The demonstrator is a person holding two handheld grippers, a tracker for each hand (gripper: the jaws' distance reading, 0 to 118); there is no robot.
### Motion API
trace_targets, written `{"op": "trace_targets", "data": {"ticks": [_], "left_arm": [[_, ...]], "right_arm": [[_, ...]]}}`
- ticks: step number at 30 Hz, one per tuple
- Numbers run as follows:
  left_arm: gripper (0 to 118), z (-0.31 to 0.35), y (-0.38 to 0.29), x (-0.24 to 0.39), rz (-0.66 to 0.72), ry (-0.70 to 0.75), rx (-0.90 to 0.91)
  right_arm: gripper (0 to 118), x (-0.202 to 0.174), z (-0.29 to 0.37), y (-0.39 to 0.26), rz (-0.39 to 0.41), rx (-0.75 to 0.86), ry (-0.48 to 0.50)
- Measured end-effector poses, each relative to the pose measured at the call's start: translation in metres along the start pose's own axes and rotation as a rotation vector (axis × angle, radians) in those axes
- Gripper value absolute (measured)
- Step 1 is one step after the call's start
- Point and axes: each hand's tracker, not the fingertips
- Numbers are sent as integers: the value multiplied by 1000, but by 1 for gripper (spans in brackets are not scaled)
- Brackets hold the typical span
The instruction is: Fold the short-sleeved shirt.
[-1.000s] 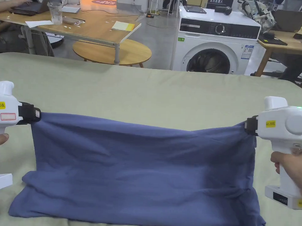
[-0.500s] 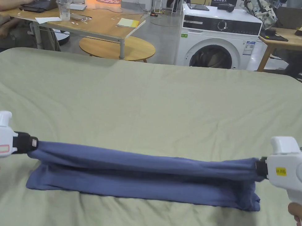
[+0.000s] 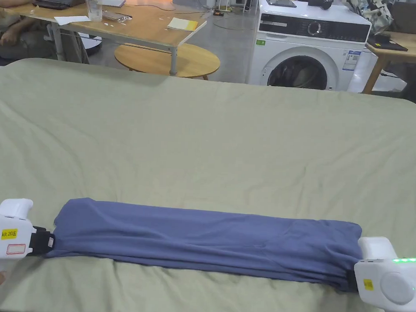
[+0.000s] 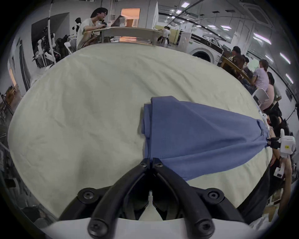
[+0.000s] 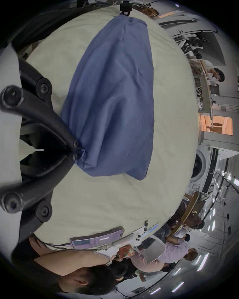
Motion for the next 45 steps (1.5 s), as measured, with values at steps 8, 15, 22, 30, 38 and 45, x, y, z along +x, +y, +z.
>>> {"op": "trace_targets", "data": {"ticks": [8,15,22,30,38,45], "left_arm": [[43,27,15,18,25,3,90],[44,38,29,55,-19,15,307],[42,53,26,93,-76,60,637],[0,71,24,93,-83,123,732],[0,71,33,17,43,-13,449],[58,20,44,-70,300,-326,61]], "right_arm": [[59,-14,34,20,-20,75,-93],[59,-43,61,42,-42,286,-142],[47,-104,71,49,-123,621,-8],[0,-156,81,66,-154,808,-4],[0,-187,89,82,-125,857,63],[0,-212,83,90,-61,836,123]]}}
